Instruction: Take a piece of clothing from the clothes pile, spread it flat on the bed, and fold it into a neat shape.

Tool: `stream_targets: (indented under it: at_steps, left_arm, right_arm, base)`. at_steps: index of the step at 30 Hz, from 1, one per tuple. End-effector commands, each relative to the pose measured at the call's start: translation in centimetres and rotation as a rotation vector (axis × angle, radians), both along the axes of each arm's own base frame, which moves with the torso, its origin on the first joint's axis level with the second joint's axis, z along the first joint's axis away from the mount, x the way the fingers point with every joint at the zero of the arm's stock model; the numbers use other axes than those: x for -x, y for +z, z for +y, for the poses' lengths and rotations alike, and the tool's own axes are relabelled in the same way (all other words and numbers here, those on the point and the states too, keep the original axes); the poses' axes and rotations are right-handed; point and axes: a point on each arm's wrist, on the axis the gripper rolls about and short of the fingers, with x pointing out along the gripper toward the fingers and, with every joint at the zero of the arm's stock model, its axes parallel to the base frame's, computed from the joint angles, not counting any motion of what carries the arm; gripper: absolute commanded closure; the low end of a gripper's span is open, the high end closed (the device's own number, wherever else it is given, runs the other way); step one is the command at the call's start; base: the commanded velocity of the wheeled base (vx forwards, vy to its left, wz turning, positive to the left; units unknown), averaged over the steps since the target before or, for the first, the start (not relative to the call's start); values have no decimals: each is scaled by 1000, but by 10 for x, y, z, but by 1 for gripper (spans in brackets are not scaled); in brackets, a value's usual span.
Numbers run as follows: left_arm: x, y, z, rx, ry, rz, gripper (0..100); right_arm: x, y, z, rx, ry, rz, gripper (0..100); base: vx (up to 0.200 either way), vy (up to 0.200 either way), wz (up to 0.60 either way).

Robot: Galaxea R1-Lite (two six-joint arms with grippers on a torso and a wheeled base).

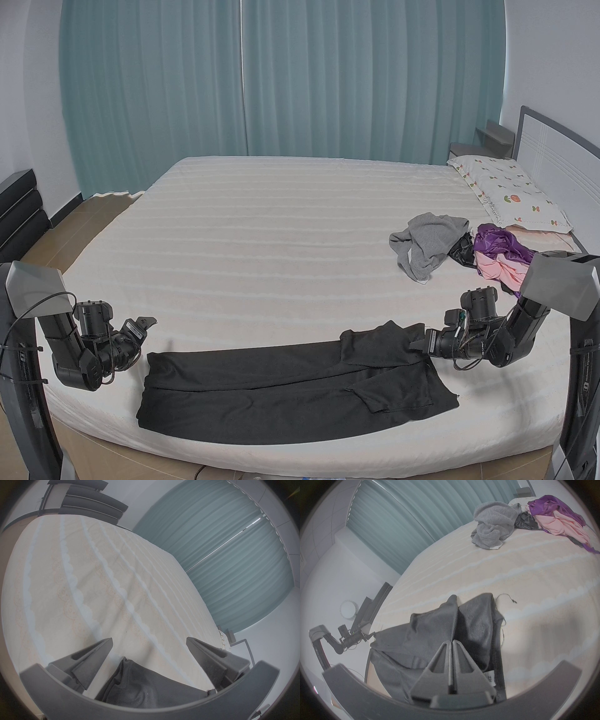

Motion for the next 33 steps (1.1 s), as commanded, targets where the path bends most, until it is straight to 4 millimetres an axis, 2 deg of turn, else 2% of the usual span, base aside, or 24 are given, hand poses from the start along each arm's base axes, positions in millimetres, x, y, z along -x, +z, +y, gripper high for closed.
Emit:
stream_targets:
  at_steps: [1,8,13,27,28,33]
  left_arm:
    - [0,0,0,0,0,0,0]
    - [0,0,0,0,0,0,0]
    - [0,0,0,0,0,0,0]
    - [0,0,0,0,0,0,0]
    - [0,0,0,0,0,0,0]
    - [1,2,-1,0,-5,-1,0]
  right_arm:
    - [6,1,-3,10,8,5,100]
    - [20,11,-6,-4,55,2,100]
    - [19,20,-13,-4,44,-25,100]
    - [26,-1,-13,42,83,24,100]
    - [26,-2,-13,42,83,26,0]
    - [25,1,-15,40,77,17,0]
  base:
    - [0,0,0]
    - [0,0,0]
    - [0,0,0]
    - [0,0,0]
    - [0,0,0]
    - [0,0,0]
